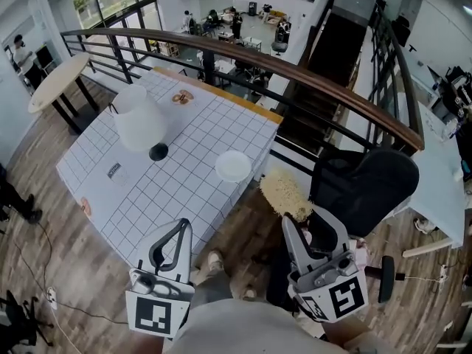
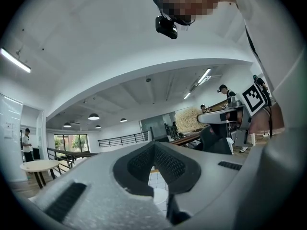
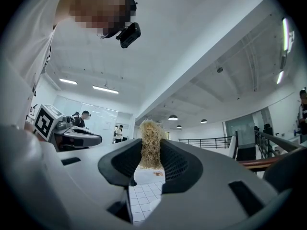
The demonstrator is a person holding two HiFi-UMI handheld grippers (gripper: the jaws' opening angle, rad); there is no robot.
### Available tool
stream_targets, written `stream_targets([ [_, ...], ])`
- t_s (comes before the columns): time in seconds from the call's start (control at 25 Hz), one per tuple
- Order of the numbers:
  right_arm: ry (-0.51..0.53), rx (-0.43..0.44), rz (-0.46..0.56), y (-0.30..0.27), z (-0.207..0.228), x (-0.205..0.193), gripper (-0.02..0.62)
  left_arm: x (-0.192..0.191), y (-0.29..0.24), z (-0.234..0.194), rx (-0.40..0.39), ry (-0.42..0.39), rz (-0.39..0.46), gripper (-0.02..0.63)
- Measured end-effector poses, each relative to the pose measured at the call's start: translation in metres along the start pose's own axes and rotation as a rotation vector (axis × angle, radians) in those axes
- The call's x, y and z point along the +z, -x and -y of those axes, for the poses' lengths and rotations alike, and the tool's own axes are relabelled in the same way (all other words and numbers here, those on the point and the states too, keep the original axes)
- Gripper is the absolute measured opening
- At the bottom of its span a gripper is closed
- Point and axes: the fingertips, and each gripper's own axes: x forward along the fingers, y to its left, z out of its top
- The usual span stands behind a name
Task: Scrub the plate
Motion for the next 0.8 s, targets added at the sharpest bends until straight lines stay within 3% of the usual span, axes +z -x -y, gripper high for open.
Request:
stream_targets([
  [0.6, 0.032, -0.027, -0.074, -0.134, 0.017, -0.035, 0.121, -0.047, -0.086, -0.114, -0.023, 0.072, -0.005, 0.014],
  [0.8, 0.057, -0.047, -0.102, -0.154, 0.015, -0.036, 0.121, -0.051, -0.093, -0.132, -0.06, 0.092, 0.016, 0.014],
])
